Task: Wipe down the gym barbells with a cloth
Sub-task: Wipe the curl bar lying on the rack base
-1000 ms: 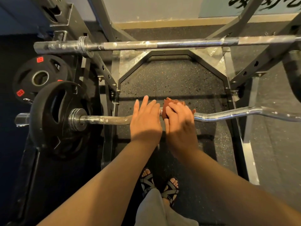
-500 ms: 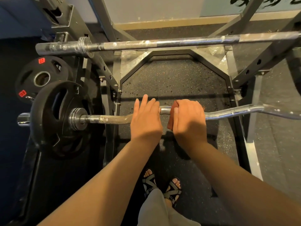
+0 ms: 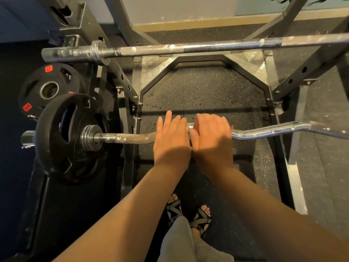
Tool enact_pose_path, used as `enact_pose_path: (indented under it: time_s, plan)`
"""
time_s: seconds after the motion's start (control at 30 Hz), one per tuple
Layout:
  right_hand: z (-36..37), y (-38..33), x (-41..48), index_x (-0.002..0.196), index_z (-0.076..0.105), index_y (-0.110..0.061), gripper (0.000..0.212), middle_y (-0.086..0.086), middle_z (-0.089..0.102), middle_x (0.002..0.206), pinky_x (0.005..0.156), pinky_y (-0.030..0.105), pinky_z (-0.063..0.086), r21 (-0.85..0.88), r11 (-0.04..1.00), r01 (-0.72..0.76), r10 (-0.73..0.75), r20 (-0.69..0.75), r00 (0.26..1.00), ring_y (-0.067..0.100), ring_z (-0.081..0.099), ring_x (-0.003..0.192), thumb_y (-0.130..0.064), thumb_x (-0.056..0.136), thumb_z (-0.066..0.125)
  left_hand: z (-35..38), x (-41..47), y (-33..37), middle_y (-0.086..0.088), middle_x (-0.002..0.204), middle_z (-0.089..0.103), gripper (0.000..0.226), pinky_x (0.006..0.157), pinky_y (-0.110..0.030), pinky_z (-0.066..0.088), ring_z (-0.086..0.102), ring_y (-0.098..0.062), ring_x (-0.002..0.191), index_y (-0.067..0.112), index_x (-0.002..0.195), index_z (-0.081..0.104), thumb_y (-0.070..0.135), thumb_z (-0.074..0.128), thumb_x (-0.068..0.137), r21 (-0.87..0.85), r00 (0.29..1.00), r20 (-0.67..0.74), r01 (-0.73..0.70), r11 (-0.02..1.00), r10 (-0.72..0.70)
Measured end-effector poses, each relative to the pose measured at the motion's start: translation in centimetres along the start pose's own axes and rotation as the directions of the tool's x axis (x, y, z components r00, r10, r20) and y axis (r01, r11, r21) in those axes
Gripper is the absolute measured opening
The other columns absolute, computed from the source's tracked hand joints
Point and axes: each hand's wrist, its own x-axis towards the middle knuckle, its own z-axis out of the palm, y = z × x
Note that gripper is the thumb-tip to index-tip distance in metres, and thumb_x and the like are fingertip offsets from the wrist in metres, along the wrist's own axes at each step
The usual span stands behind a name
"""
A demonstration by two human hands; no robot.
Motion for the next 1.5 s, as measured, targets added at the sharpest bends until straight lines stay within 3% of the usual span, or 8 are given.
enact_pose_path:
  time_s: [0.13, 0.33, 0.53, 0.8, 1.03, 1.2, 1.33, 1.5]
  plan:
    - [-0.4, 1.9, 0.0, 0.139, 0.057, -0.002, 0.042, 0.011, 0.064, 0.125, 0.096, 0.043, 0.044, -0.077, 0.973, 0.22, -0.212, 0.094, 0.973, 0.029, 0.058, 0.112, -0.027, 0.108, 0.042, 0.4, -0.1, -0.1, -0.003, 0.165, 0.027, 0.054, 0.127, -0.042, -0.009, -0.002, -0.024, 0.158, 0.017, 0.156, 0.032, 0.024, 0.046, 0.104, 0.029, 1.0, -0.015, -0.02, 0.999, 0.02]
    - [-0.9, 1.4, -0.9, 0.119, 0.063, -0.009, 0.03, 0.006, 0.063, 0.11, 0.115, 0.055, 0.032, -0.084, 0.981, -0.176, 0.173, -0.037, 0.984, 0.027, 0.057, 0.106, -0.027, 0.105, 0.045, 0.5, -0.4, 0.0, -0.004, 0.162, 0.036, 0.048, 0.128, -0.043, -0.003, 0.008, -0.025, 0.157, 0.014, 0.155, 0.035, 0.025, 0.031, 0.109, -0.045, 0.998, -0.063, -0.012, 0.999, 0.009]
    - [-0.4, 2.1, -0.9, 0.143, 0.053, -0.001, 0.046, 0.013, 0.059, 0.133, 0.11, 0.049, 0.038, -0.078, 0.984, 0.159, -0.154, 0.07, 0.986, 0.033, 0.054, 0.124, -0.029, 0.107, 0.045, 0.8, -0.9, -0.5, -0.006, 0.162, 0.035, 0.054, 0.128, -0.046, 0.003, 0.012, -0.028, 0.156, 0.011, 0.157, 0.031, 0.023, 0.04, 0.106, -0.013, 0.994, -0.086, -0.071, 0.997, 0.069]
    - [0.4, -0.4, -1.2, 0.132, 0.053, -0.006, 0.048, 0.009, 0.054, 0.127, 0.124, 0.053, 0.016, -0.201, 0.942, -0.271, 0.278, 0.01, 0.96, 0.031, 0.047, 0.127, -0.042, 0.104, 0.038, 0.8, -1.3, -1.2, -0.006, 0.16, 0.04, 0.048, 0.128, -0.042, 0.003, 0.021, -0.025, 0.154, 0.011, 0.156, 0.034, 0.025, 0.033, 0.11, -0.095, 0.989, -0.134, -0.074, 0.993, 0.061]
    - [-0.7, 1.7, -1.0, 0.129, 0.057, -0.003, 0.038, 0.011, 0.059, 0.119, 0.108, 0.052, 0.038, -0.091, 0.988, 0.129, -0.12, 0.095, 0.988, 0.032, 0.055, 0.112, -0.027, 0.106, 0.042, 0.4, -1.0, -1.6, -0.003, 0.161, 0.038, 0.05, 0.128, -0.041, -0.001, 0.015, -0.023, 0.156, 0.013, 0.157, 0.033, 0.023, 0.032, 0.108, -0.1, 0.993, -0.1, -0.08, 0.992, 0.07]
    - [0.1, 0.5, -1.7, 0.133, 0.055, -0.004, 0.039, 0.009, 0.057, 0.124, 0.125, 0.051, 0.017, -0.123, 0.954, -0.272, 0.269, -0.044, 0.962, 0.029, 0.05, 0.121, -0.027, 0.104, 0.045, 0.4, -1.0, -1.6, -0.002, 0.162, 0.036, 0.049, 0.128, -0.038, -0.005, 0.013, -0.021, 0.156, 0.014, 0.157, 0.032, 0.025, 0.03, 0.109, -0.116, 0.994, -0.096, -0.065, 0.991, 0.054]
    - [1.1, -1.6, -0.2, 0.12, 0.062, 0.0, 0.029, 0.012, 0.061, 0.112, 0.107, 0.05, 0.038, -0.053, 0.999, 0.013, -0.014, -0.013, 1.0, 0.03, 0.055, 0.104, -0.017, 0.102, 0.045, 0.2, -0.6, -1.7, -0.003, 0.168, 0.022, 0.056, 0.127, -0.04, -0.008, 0.002, -0.022, 0.157, 0.013, 0.161, 0.019, 0.027, 0.035, 0.108, -0.022, 0.997, -0.025, -0.068, 0.997, 0.067]
    - [0.5, 0.5, 0.1, 0.116, 0.065, -0.003, 0.031, 0.014, 0.064, 0.109, 0.091, 0.045, 0.045, -0.123, 0.983, 0.139, -0.125, 0.113, 0.986, 0.032, 0.058, 0.1, -0.02, 0.105, 0.041, 1.2, -1.1, -2.1, -0.017, 0.145, 0.056, 0.051, 0.123, -0.05, 0.016, 0.04, -0.038, 0.145, 0.0, 0.143, 0.051, 0.011, 0.065, 0.095, -0.005, 0.974, -0.168, -0.156, 0.988, 0.153]
